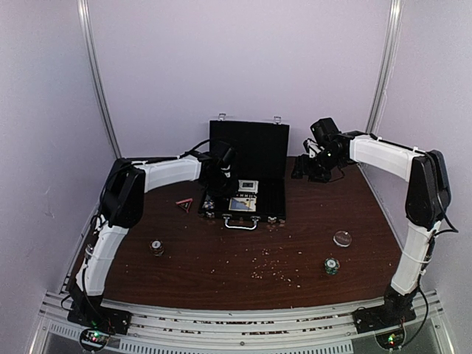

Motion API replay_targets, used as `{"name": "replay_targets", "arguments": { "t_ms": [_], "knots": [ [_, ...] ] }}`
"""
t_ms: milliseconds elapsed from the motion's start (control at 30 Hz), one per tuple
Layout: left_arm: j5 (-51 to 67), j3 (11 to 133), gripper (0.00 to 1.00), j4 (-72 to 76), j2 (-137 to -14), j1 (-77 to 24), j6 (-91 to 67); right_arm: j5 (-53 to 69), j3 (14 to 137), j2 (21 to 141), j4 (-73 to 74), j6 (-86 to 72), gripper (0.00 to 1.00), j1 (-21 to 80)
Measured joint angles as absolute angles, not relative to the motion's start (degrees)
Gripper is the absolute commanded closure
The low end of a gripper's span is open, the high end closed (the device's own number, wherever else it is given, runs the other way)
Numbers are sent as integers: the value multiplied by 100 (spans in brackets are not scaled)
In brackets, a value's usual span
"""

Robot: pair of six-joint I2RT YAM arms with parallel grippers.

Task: Pack up texas hold em set
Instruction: Place the dice in the slot.

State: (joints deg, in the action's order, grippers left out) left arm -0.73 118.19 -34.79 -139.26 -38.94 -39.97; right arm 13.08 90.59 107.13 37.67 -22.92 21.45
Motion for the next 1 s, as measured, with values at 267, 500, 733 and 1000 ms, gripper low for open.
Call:
{"name": "replay_targets", "arguments": {
  "t_ms": [267, 500, 733, 1000],
  "knots": [
    [-137, 11885, 97, -3474, -13985, -3896, -3979, 1308, 9059, 10715, 3767, -2292, 33, 2145],
    [-209, 11917, 96, -3452, -14016, -3907, -3972, 1308, 9059, 10715, 3769, -2292, 33, 2145],
    [-320, 11963, 95, -3319, -14075, -3907, -3977, 1310, 9059, 10715, 3769, -2292, 33, 2145],
    [-298, 11963, 92, -3192, -14121, -3905, -3979, 1315, 9059, 10715, 3771, -2292, 32, 2145]
  ]
}}
